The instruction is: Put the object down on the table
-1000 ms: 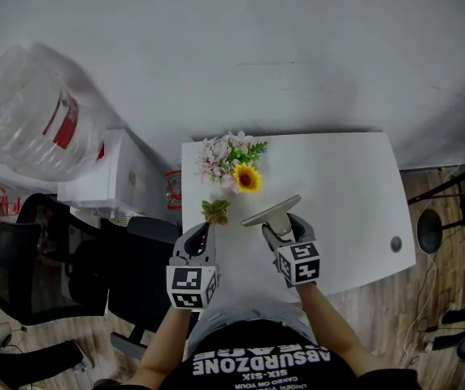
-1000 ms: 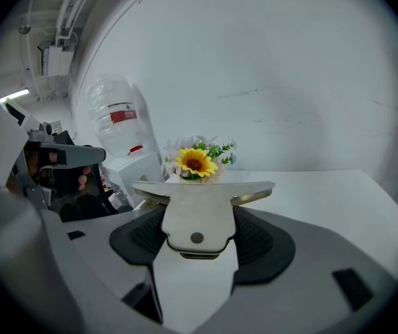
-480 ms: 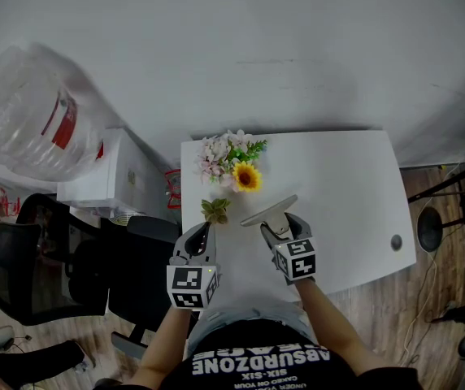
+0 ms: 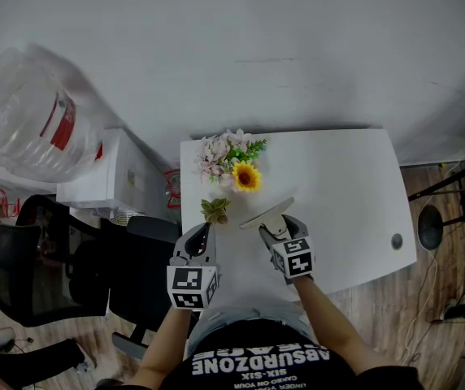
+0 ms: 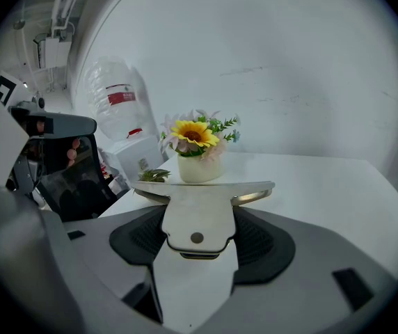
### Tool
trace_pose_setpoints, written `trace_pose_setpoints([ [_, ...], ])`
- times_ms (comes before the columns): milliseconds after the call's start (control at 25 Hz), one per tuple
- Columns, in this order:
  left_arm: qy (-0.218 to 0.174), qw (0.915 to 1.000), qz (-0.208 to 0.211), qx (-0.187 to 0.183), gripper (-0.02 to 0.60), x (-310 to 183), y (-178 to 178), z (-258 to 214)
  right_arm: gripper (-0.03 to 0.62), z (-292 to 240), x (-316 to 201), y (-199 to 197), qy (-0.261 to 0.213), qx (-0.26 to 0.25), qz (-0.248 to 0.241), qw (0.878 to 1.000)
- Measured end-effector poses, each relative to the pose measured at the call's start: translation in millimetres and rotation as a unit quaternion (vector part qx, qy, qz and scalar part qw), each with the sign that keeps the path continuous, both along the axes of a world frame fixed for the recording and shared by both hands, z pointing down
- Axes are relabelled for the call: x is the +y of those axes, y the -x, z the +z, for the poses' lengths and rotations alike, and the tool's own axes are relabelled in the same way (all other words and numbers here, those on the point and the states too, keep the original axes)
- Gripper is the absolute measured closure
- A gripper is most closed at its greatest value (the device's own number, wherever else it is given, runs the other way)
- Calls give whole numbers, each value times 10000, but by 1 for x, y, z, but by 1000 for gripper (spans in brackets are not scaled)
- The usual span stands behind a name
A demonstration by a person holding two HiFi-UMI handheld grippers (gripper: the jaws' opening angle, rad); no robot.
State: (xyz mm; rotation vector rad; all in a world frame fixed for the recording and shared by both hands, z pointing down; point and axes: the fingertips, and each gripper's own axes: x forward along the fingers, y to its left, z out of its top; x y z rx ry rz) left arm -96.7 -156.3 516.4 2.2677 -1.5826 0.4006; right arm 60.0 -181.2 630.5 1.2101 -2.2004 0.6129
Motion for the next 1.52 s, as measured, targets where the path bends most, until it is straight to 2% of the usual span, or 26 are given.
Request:
trace_pose_setpoints([
  [1520,144,9999,-10,-54,578,-3,7,10,310,72,6,13,585,692,-618,9940],
])
